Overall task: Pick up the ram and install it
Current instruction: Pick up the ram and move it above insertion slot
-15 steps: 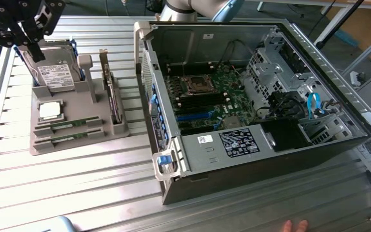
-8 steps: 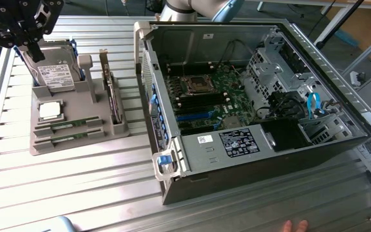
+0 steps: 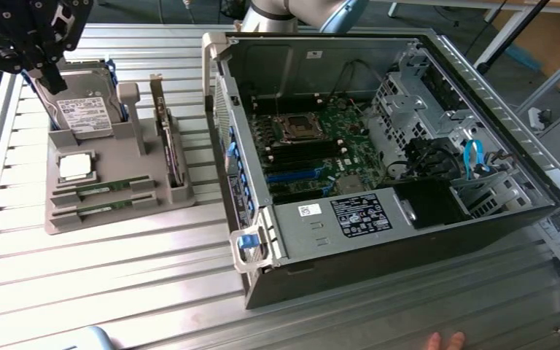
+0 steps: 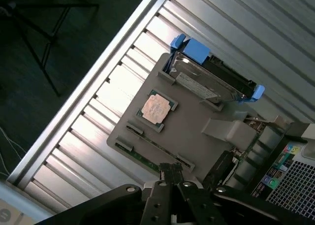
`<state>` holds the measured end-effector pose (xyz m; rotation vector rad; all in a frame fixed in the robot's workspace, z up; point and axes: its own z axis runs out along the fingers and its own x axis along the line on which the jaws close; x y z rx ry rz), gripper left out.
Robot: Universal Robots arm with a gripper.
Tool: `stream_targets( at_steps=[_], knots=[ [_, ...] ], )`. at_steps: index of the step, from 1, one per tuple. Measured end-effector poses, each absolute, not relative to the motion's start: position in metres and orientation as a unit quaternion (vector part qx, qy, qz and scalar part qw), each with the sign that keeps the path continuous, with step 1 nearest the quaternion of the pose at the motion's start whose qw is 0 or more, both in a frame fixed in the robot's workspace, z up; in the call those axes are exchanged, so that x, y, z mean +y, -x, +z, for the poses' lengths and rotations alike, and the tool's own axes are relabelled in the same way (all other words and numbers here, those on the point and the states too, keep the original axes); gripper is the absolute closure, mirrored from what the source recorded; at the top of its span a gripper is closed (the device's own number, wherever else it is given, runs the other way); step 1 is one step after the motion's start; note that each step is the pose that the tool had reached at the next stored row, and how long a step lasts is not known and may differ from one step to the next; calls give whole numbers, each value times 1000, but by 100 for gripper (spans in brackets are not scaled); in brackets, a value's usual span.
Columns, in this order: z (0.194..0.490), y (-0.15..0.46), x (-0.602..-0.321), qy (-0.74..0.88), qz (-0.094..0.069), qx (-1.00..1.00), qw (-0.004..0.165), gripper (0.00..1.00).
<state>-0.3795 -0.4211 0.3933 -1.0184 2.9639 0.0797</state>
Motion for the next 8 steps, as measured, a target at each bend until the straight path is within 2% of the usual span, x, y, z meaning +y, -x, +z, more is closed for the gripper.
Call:
stream_targets(
  at_steps=[8],
  knots=[
    [393,380,-421,375,26,927,2,89]
  ],
)
